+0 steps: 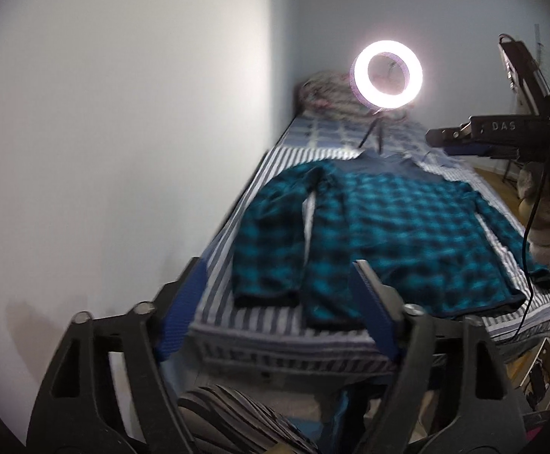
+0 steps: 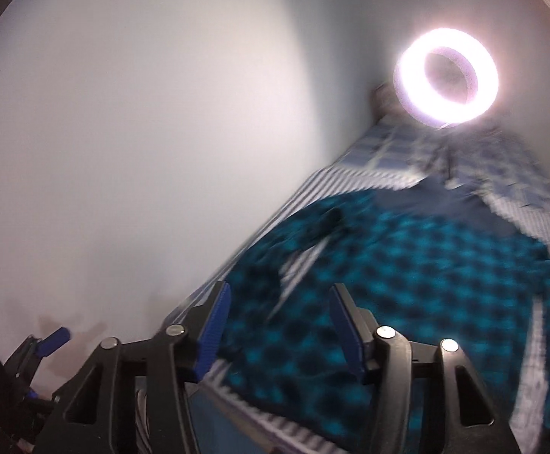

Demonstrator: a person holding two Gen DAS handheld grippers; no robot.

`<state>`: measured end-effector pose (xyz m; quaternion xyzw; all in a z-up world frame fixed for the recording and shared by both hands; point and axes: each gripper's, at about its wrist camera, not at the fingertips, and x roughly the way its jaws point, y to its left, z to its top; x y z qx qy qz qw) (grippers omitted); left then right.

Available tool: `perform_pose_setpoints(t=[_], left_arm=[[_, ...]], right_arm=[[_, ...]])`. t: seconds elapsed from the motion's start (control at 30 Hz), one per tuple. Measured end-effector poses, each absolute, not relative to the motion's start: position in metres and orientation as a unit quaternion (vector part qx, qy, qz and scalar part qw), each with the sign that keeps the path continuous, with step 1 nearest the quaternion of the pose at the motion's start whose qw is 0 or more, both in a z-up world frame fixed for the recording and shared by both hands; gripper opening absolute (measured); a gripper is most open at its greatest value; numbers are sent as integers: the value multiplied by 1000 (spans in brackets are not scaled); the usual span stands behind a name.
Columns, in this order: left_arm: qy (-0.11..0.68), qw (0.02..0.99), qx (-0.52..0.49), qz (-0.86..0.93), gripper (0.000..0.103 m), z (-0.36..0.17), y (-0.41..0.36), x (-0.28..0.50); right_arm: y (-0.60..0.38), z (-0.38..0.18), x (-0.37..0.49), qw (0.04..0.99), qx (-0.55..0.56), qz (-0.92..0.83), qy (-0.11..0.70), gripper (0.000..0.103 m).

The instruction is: Fold large clothes

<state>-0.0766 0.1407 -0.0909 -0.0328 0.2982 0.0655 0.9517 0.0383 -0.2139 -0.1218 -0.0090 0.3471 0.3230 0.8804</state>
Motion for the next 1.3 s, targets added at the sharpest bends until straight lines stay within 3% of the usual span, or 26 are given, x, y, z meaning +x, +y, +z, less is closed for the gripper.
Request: perform_pose_setpoints(t=[0.1, 0.5, 0.57, 0.8, 0.9, 0.97, 1.0, 1.3], left_arm=[[316, 945, -44, 77, 63, -101, 150, -76], [389, 910, -124, 77, 62, -157, 168, -18], [395, 903, -141, 89, 62, -169, 176, -11], [417, 890, -143, 117, 62, -198, 195, 1], [418, 890, -140, 121, 62, -202, 199, 2], [418, 890, -137, 122, 62, -204, 199, 3], [418, 890, -137, 121, 62, -205, 200, 4], [419, 881, -201, 87, 62, -219, 212, 23]], right_arm=[[-191, -153, 56, 856, -10, 353, 378, 52], [-115, -292, 121, 775, -6, 386, 500, 52], [-107, -310, 124, 757, 3, 400, 517, 40], [-67, -359, 123, 712, -25, 419, 564, 37], [-58, -370, 120, 712, -47, 405, 571, 34], [-58, -371, 120, 713, -41, 407, 570, 10], [-61, -368, 120, 711, -29, 409, 571, 8], [-101, -324, 100, 727, 7, 430, 535, 4]])
